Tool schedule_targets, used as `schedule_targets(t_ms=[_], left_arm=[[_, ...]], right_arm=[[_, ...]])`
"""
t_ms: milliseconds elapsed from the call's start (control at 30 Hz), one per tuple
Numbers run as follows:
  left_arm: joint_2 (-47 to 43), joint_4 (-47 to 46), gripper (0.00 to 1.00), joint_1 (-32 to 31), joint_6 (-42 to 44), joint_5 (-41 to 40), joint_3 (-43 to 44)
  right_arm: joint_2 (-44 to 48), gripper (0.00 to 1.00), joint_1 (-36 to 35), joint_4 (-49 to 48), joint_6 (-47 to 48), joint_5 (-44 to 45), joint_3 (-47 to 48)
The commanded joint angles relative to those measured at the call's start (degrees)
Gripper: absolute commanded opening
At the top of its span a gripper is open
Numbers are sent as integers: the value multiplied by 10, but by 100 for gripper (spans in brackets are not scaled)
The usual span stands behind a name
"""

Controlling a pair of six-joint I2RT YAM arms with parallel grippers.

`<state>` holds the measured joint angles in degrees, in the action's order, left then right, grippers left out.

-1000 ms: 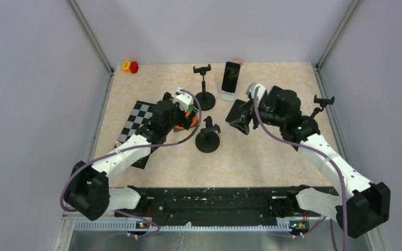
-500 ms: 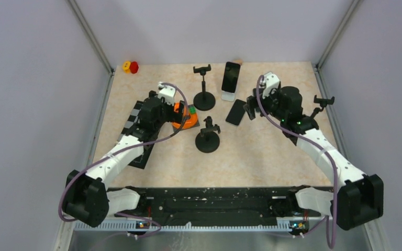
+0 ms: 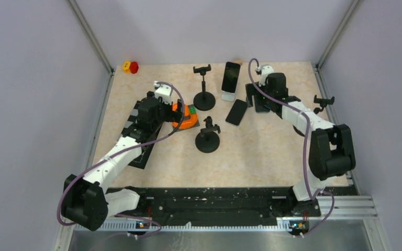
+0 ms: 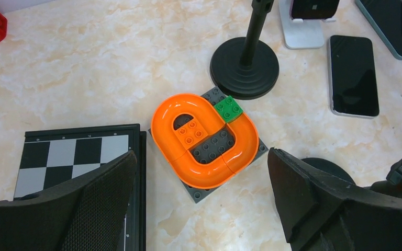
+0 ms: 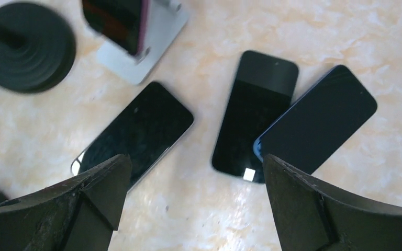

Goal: Place the phone on the phone stand
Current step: Pick up the phone at the center of the board.

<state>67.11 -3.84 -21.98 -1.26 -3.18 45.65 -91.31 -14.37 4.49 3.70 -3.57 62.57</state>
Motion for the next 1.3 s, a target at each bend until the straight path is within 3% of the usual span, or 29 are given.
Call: schedule_targets(t_ms=[0, 200, 533, 900, 1267], left_arm=[[0, 10, 99, 3, -10, 26, 26], [-1, 12, 99, 3, -8, 61, 25], [8, 8, 99, 3, -8, 96, 21], [12, 7, 99, 3, -7, 110, 20], [14, 6, 99, 3, -6, 119, 19]], right_arm=[[-57, 98, 40, -3, -64, 32, 85], [-148, 98, 74, 27, -116, 94, 164], [-231, 98, 84, 49, -154, 155, 213], [-272, 98, 103, 62, -173, 168, 229], [-294, 96, 135, 68, -186, 122, 230]])
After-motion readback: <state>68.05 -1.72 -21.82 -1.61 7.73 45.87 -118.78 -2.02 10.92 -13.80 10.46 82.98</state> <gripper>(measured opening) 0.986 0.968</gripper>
